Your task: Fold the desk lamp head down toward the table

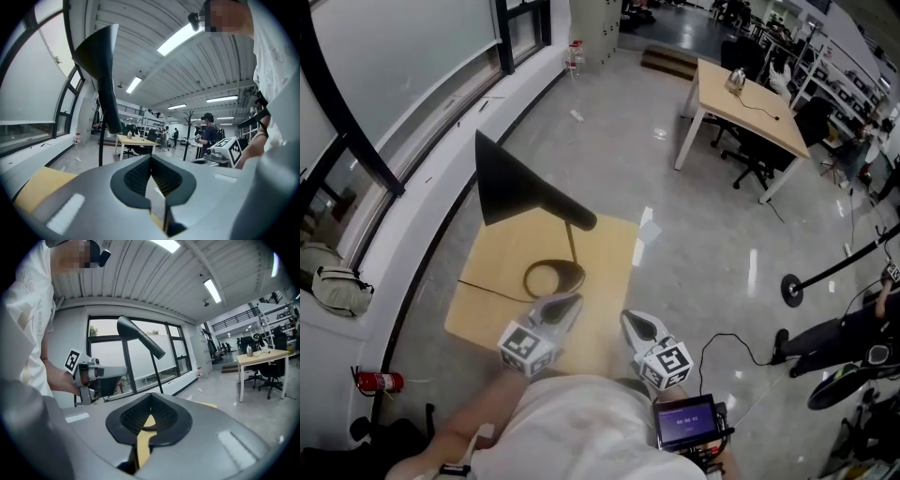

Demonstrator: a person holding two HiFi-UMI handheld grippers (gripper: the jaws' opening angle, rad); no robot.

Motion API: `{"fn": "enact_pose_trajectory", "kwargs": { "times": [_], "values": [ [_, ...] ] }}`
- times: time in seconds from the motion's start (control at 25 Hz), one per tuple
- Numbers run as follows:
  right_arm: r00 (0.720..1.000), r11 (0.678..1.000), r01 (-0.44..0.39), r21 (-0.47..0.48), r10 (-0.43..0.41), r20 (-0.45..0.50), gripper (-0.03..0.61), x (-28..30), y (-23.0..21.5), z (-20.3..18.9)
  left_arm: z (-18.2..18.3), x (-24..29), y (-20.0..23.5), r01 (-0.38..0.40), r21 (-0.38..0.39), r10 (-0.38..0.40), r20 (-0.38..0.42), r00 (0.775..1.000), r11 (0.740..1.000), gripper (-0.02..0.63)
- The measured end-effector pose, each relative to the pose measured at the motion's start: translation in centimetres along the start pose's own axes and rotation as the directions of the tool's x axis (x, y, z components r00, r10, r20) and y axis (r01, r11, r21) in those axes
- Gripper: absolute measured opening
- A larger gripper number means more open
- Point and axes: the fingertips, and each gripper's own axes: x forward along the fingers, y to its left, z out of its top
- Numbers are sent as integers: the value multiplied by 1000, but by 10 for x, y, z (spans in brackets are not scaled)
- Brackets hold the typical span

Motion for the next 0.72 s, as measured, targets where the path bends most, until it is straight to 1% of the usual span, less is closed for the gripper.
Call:
{"fn": "enact_pose_trajectory", "kwargs": {
  "times": [0.12,0.28,0.36,0.52,0.72],
  "values": [
    [999,999,-40,-16,40,1,14,6,-17,8,6,12,-6,-25,6,25,8,1000,1000,2],
    [994,993,-110,-50,110,-3,14,20,-33,21,25,19,3,-111,2,111,15,994,994,2],
    [990,988,-141,-67,141,2,14,29,-39,28,34,19,7,-143,22,142,21,990,989,2],
    [978,973,-200,-112,205,27,14,53,-47,51,58,15,16,-199,90,197,38,980,976,2],
    [952,939,-285,-192,301,59,12,85,-45,92,98,7,24,-283,145,274,84,958,948,2]
  ]
}}
